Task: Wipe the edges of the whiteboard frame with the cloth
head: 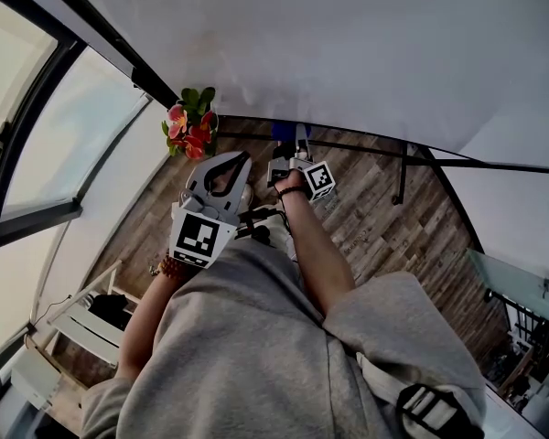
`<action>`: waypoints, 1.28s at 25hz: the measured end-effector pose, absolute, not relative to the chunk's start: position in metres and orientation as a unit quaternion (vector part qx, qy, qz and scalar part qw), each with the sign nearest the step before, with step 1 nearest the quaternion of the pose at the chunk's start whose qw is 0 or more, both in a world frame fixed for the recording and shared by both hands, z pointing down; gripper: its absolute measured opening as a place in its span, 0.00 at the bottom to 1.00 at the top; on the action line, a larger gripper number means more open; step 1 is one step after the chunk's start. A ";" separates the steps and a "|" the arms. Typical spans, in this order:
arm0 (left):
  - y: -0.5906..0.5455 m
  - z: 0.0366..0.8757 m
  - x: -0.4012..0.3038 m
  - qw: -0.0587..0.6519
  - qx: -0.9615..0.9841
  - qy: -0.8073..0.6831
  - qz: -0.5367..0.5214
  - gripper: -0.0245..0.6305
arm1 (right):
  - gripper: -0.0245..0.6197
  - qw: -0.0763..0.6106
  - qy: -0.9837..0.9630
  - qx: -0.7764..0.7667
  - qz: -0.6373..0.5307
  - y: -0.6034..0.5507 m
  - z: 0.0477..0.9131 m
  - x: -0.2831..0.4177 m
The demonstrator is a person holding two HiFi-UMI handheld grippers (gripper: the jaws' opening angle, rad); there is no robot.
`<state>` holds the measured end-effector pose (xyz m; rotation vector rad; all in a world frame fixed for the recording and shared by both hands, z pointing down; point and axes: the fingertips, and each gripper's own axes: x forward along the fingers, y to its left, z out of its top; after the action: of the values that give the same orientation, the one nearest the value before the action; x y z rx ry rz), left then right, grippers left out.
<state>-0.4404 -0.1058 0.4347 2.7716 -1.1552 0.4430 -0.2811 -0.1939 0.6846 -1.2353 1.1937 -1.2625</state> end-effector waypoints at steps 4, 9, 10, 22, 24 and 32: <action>-0.104 0.433 -0.445 0.049 0.909 -0.387 0.146 0.06 | 0.22 0.477 0.501 -0.499 -0.521 -0.196 0.683 -0.294; -0.103 0.431 -0.449 0.047 0.906 -0.395 0.144 0.06 | 0.22 0.481 0.497 -0.489 -0.531 -0.197 0.684 -0.306; -0.103 0.431 -0.450 0.047 0.906 -0.396 0.145 0.06 | 0.22 0.483 0.496 -0.487 -0.532 -0.197 0.685 -0.308; -0.097 0.433 -0.453 0.044 0.907 -0.391 0.151 0.06 | 0.22 0.475 0.507 -0.454 -0.557 -0.202 0.682 -0.351; -0.096 0.433 -0.454 0.045 0.907 -0.391 0.153 0.06 | 0.22 0.477 0.506 -0.450 -0.560 -0.203 0.682 -0.354; -0.096 0.437 -0.459 0.044 0.906 -0.390 0.158 0.06 | 0.22 0.470 0.510 -0.429 -0.578 -0.206 0.683 -0.377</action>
<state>-0.4592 -0.0958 0.4370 2.7690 -1.1918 0.4837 -0.3773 -0.2056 0.6826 -1.0524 1.2509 -1.4174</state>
